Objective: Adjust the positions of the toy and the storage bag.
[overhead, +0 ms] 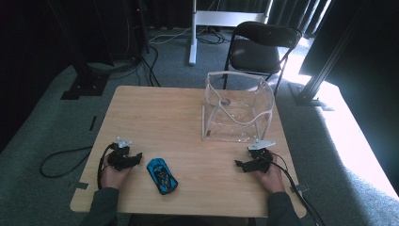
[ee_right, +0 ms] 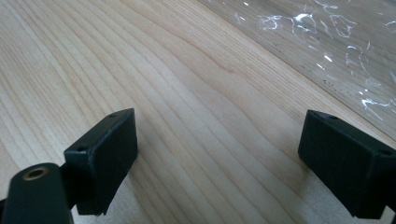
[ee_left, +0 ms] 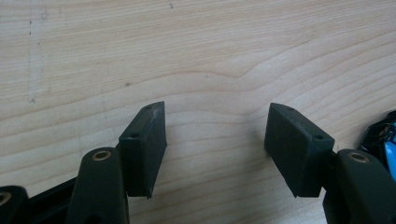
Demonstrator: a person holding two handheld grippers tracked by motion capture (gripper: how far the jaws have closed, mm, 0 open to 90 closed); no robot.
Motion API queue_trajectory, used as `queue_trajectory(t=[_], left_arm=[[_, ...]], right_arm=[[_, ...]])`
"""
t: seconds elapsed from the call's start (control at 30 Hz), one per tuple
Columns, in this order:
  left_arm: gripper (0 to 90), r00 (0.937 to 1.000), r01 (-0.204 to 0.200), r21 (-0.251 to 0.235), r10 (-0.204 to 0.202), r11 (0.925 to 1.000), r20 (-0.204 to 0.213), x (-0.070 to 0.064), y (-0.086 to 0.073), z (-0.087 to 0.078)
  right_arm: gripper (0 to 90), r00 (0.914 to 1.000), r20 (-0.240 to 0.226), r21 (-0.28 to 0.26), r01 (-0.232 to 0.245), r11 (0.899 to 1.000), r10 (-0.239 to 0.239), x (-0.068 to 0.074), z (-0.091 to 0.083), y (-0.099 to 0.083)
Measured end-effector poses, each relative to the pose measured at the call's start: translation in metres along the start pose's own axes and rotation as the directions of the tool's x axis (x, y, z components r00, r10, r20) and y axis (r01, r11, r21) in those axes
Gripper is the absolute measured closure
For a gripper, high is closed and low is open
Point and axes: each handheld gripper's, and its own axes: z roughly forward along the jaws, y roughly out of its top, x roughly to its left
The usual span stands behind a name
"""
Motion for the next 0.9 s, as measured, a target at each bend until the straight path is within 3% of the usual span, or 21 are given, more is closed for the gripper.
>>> queue_trajectory(t=[0.27, 0.67, 0.9], left_arm=[[39.2, 0.9996, -0.026, 0.006, 0.026, 0.9996, 0.009, -0.008, -0.002, -0.008], [38.9, 0.9987, -0.05, -0.021, 0.05, 0.9985, 0.005, -0.018, -0.009, -0.028], [38.9, 0.9955, -0.081, -0.065, 0.084, 0.9946, 0.045, -0.03, -0.01, -0.037]], right_arm=[[11.7, 0.9969, 0.055, -0.003, -0.055, 0.998, 0.056, 0.002, -0.003, -0.003], [14.5, 0.9923, 0.086, -0.011, -0.089, 0.996, 0.089, 0.001, -0.006, -0.006], [15.4, 0.99, 0.099, -0.004, -0.101, 0.995, 0.101, 0.003, -0.008, -0.006]])
